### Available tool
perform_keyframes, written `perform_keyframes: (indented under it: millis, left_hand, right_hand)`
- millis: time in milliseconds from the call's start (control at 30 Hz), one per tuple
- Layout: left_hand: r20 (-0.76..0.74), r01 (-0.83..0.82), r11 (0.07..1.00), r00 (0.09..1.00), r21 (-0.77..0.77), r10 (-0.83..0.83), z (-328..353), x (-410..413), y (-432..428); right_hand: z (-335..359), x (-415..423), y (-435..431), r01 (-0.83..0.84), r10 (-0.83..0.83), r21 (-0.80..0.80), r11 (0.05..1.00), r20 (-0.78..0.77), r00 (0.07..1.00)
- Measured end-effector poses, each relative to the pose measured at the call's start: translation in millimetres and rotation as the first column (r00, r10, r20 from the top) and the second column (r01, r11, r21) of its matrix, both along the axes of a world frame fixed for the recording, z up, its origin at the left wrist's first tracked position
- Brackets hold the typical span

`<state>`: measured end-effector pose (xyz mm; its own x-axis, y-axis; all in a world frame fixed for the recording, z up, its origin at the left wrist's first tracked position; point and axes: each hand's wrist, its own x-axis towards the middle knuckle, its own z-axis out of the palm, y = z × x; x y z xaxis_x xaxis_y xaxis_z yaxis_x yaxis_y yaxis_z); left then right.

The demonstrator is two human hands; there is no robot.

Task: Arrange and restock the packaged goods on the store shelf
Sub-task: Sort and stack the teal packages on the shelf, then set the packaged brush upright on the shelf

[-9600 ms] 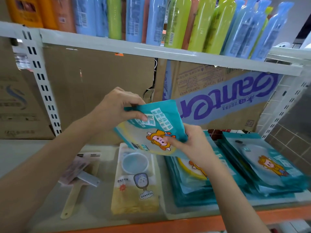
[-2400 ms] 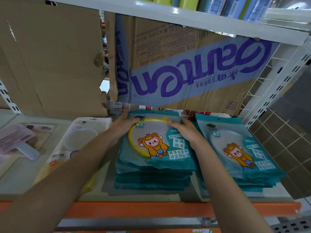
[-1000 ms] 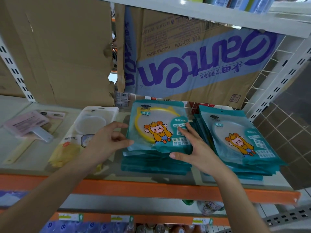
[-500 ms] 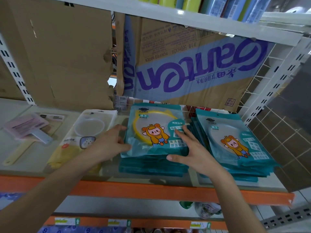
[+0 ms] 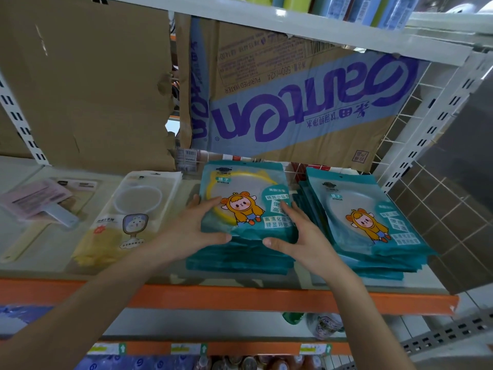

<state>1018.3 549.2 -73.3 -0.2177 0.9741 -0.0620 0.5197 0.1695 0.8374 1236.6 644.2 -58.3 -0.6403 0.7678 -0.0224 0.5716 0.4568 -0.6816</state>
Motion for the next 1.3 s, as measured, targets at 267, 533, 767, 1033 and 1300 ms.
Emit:
perform_keyframes:
  millis: [267,533,767,1033,1300]
  left_hand:
    - [0.037,-0.071,0.997,0.997,0.031,0.07,-3.2,7.4,0.7]
    - [0.005,-0.085,0.98,0.996,0.179,0.085,27.6,-17.9,-8.7]
    - [-0.458,-0.089,0.987,0.878,0.134,0.141,35.2,-82.7,-25.9]
    - [-0.594,-0.129,0.99,0.793,0.053,0.135,34.2,-172.8,-123.8]
    - [-0.569,-0.237,0.967,0.81,-0.092,0.144,19.1,-265.1,-214.7]
  right_hand:
    - [2.0,2.8,2.0,0.015,-0.016,-0.042,0.999,-0.022,1.0]
    - [17.6,-4.8,7.0,0.012,-0.018,0.126,0.992,0.043,0.999]
    - [34.4,-63.0,-25.1,-0.083,0.026,0.315,0.945,0.181,0.983]
    - [34.4,-167.2,-105.8,-0.131,0.07,0.327,0.936,0.19,0.979]
    - [11.1,-278.6,-177.2,-0.239,0.185,0.261,0.935,0.217,0.959]
